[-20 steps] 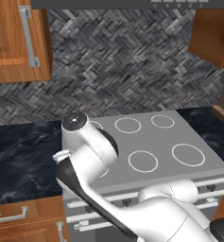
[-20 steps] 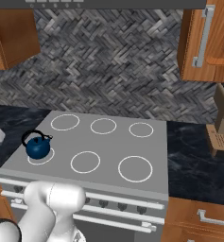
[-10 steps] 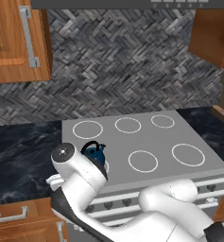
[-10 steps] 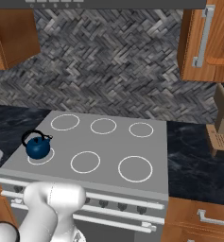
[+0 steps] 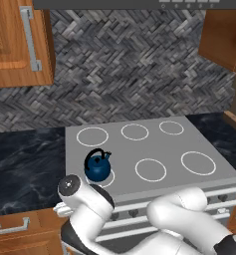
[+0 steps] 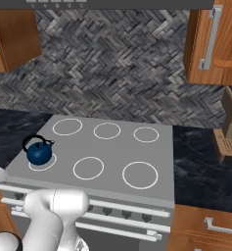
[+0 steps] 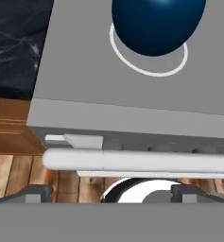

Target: Turn on the front left burner of the stove.

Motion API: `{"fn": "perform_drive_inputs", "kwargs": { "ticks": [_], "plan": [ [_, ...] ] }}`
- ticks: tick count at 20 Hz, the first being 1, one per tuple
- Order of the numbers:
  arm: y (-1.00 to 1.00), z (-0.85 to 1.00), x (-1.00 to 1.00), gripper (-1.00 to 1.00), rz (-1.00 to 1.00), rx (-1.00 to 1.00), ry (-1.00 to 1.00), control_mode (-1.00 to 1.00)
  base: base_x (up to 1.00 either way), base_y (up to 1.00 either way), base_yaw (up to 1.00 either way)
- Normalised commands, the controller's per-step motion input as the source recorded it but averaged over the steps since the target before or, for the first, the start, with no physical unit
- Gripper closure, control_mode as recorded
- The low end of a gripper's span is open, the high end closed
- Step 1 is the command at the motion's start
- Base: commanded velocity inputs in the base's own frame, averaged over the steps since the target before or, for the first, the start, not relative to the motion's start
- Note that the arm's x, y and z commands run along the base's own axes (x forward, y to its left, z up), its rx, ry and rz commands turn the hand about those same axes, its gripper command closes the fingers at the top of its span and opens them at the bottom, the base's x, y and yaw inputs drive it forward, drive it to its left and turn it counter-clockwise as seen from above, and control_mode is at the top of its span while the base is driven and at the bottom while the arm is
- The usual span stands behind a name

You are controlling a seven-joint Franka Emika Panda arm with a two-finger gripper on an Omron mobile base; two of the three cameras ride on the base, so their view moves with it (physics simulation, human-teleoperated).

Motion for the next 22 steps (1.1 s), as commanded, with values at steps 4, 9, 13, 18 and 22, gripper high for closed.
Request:
{"fn": "perform_drive_inputs", "kwargs": {
  "ticks": [4,9,13,18,22],
  "plan": [
    [0.07,-0.70,-0.20,-1.00,-0.05,0.03,-0.18,-1.00,0.00,0.00,0.00],
    [0.00,-0.70,-0.08,-1.00,-0.08,0.05,-0.29,-1.00,0.00,0.00,0.00],
    [-0.01,-0.55,0.02,-1.00,-0.12,0.00,-0.35,-1.00,0.00,0.00,0.00],
    [0.02,-0.23,0.13,-1.00,-0.05,-0.03,-0.11,-1.00,0.00,0.00,0.00],
    [0.23,-0.16,0.11,-1.00,-0.04,0.02,-0.27,-1.00,0.00,0.00,0.00]
  ]
}}
